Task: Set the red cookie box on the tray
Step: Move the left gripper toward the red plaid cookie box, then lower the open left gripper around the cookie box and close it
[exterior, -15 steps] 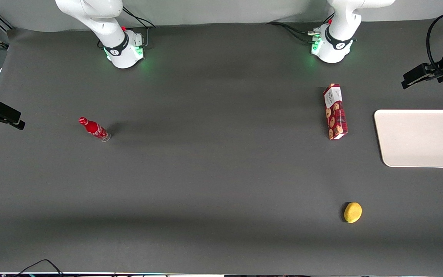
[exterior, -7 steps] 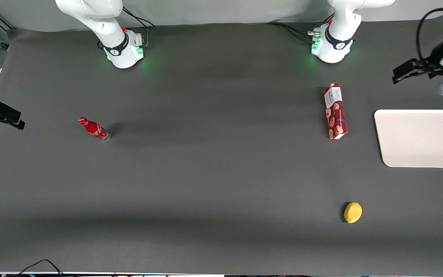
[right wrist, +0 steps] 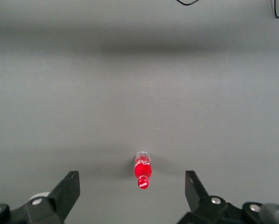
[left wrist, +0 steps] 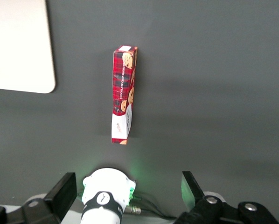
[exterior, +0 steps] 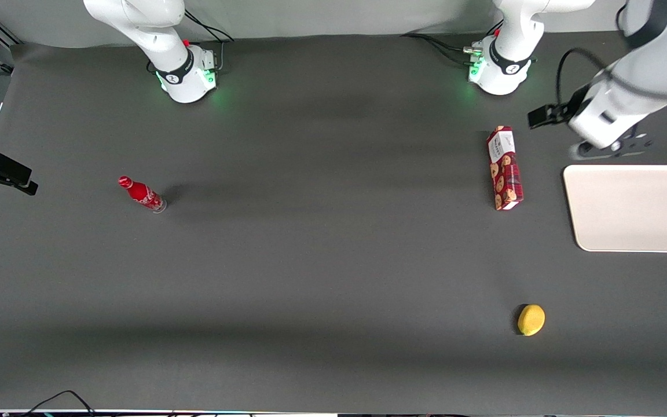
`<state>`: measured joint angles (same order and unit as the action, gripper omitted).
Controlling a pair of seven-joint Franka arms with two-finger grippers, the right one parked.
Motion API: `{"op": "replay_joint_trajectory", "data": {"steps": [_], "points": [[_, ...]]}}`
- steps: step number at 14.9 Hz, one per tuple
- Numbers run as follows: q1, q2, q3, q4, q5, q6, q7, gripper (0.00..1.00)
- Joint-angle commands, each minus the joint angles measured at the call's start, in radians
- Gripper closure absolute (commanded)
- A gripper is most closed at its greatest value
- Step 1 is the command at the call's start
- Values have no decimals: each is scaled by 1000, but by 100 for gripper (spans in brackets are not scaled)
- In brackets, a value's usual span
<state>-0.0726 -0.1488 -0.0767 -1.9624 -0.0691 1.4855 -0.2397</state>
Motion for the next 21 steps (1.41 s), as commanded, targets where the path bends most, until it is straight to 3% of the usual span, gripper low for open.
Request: {"op": "replay_joint_trajectory", "data": {"steps": [1, 8, 13, 21], "points": [[-3, -75, -23, -280, -14, 230, 25, 0], [8, -28, -23, -559, 14, 649, 181, 0], [14, 52, 3, -613, 61, 803, 220, 0], [14, 158, 43, -696, 63, 1028, 310, 0]]}}
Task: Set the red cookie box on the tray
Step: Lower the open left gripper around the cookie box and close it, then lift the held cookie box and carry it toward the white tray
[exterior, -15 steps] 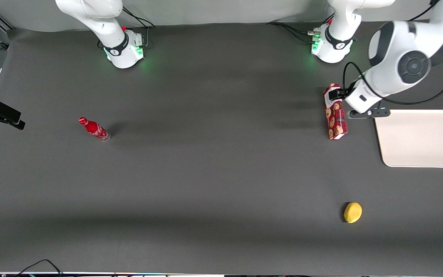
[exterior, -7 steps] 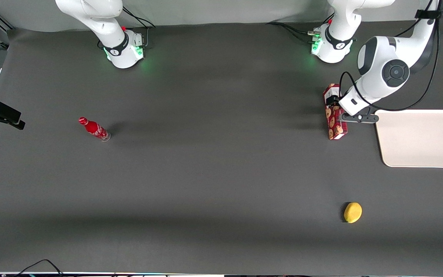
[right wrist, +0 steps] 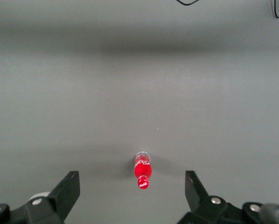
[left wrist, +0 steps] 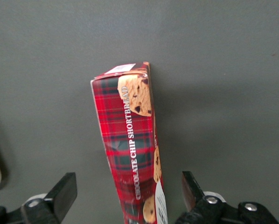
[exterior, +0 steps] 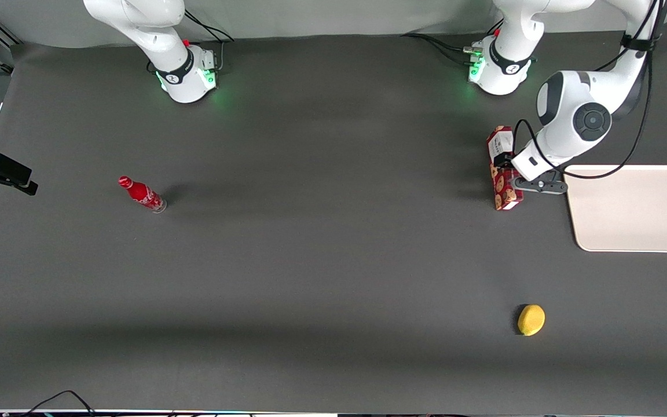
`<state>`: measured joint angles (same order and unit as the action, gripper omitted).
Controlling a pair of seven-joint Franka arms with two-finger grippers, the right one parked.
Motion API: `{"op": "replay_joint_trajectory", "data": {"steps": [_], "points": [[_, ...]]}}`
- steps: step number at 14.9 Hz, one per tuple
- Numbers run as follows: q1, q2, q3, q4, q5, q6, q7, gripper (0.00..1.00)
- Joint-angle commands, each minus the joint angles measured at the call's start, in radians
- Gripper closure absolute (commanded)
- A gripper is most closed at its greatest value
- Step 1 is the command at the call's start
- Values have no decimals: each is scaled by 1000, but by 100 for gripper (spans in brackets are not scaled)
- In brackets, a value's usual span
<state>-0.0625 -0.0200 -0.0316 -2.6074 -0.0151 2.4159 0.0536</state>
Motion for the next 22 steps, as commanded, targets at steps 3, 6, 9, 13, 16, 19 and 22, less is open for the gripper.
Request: {"op": "replay_joint_trajectory", "data": {"steps": [3, 6, 9, 13, 16, 19, 22], "points": [[4, 61, -2, -92, 9, 176, 17, 0], [4, 63, -2, -95, 9, 175, 3, 100], [4, 60, -2, -94, 3, 169, -1, 100], [4, 23, 9, -83, -2, 154, -1, 100], [4, -69, 38, 10, -6, -62, -6, 100], [4, -130, 53, 230, -9, -411, -35, 100], [4, -123, 100, 494, -8, -717, -37, 100]]}}
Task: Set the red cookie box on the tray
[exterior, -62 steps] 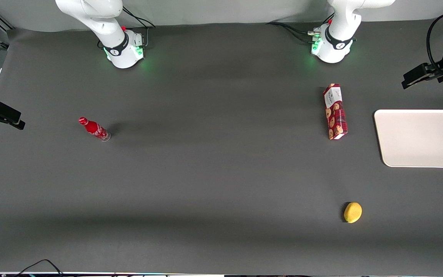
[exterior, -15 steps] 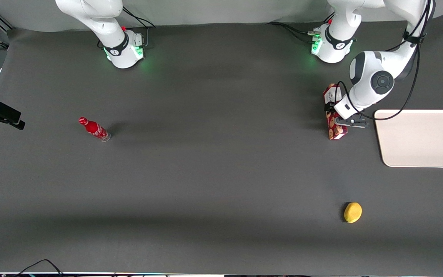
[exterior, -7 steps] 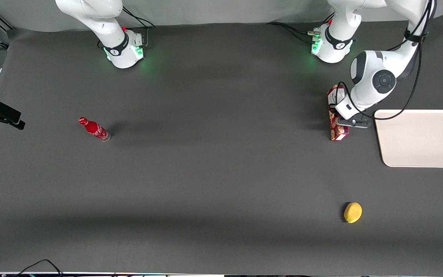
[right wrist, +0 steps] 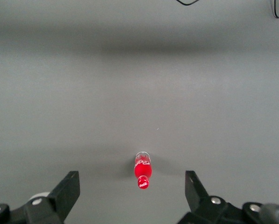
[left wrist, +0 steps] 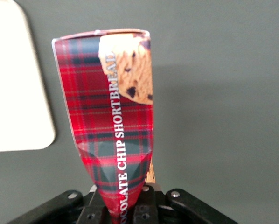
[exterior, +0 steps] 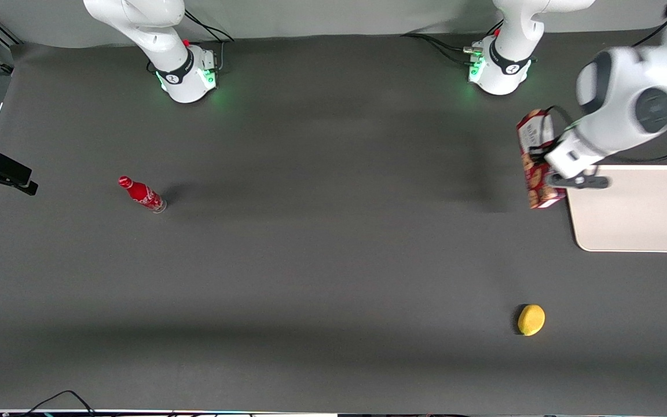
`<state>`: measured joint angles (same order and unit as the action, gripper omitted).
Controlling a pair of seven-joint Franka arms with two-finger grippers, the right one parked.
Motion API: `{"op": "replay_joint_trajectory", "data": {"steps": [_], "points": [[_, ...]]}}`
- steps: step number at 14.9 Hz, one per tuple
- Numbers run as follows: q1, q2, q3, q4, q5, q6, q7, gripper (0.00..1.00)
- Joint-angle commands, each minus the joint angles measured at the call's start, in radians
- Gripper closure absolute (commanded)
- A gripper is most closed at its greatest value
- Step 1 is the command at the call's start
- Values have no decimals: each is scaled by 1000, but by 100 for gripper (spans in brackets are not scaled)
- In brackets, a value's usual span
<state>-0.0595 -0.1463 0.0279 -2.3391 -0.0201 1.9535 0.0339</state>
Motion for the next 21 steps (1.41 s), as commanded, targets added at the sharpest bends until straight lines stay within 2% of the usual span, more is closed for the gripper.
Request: {"op": "replay_joint_trajectory", "data": {"steps": [1, 3, 6, 8, 12, 14, 17, 21], "points": [[1, 4, 76, 294, 8, -328, -15, 100], [1, 5, 165, 416, 28, -433, 7, 100], [1, 36, 303, 550, 110, -511, 88, 100], [1, 60, 429, 563, 152, -483, 212, 100], [6, 193, 674, 563, 155, -282, 452, 100], [21, 290, 745, 563, 135, -167, 572, 100], [41, 440, 777, 563, 48, -24, 710, 100], [79, 707, 779, 630, -143, 122, 898, 100]]}}
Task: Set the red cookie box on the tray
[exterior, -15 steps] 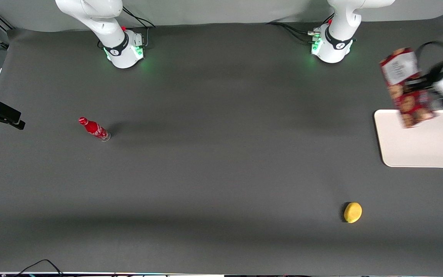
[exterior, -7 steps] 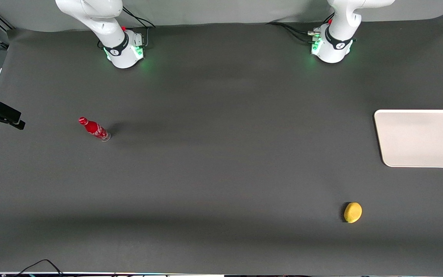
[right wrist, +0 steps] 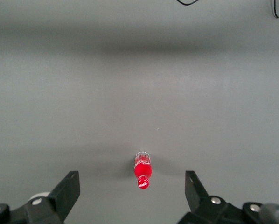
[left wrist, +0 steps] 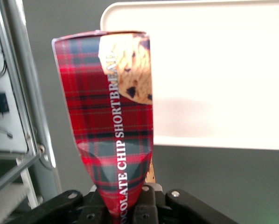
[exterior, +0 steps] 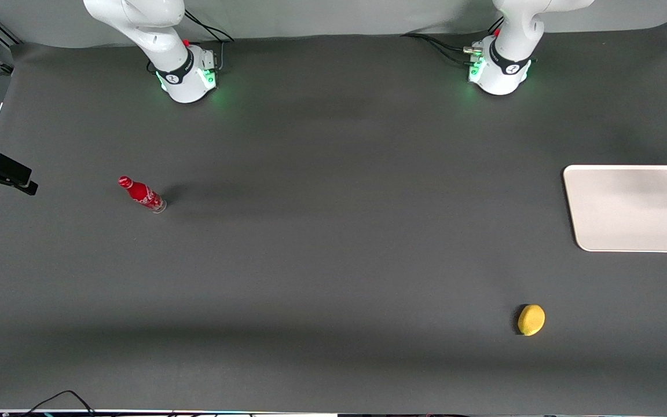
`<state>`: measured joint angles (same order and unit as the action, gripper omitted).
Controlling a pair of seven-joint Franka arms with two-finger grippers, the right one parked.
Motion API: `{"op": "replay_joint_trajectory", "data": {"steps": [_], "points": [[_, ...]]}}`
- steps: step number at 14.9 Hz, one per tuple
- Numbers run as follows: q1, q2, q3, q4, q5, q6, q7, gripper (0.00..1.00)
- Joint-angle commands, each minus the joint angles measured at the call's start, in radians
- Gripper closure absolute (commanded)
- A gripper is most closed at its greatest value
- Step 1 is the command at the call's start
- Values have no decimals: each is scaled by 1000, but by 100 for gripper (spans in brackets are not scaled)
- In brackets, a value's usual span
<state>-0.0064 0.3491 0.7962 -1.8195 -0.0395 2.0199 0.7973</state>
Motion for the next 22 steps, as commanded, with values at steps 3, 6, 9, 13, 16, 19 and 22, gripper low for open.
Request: {"op": "replay_joint_trajectory", "data": {"steps": [3, 6, 9, 13, 16, 19, 22], "points": [[74, 374, 9, 201, -276, 114, 256, 100], [88, 433, 5, 203, -326, 193, 299, 100], [103, 461, -3, 201, -361, 209, 318, 100], [103, 485, -14, 200, -445, 207, 333, 100], [103, 496, -34, 198, -483, 209, 335, 100], [103, 505, -34, 190, -499, 209, 385, 100], [109, 507, -34, 186, -500, 207, 421, 35]]}}
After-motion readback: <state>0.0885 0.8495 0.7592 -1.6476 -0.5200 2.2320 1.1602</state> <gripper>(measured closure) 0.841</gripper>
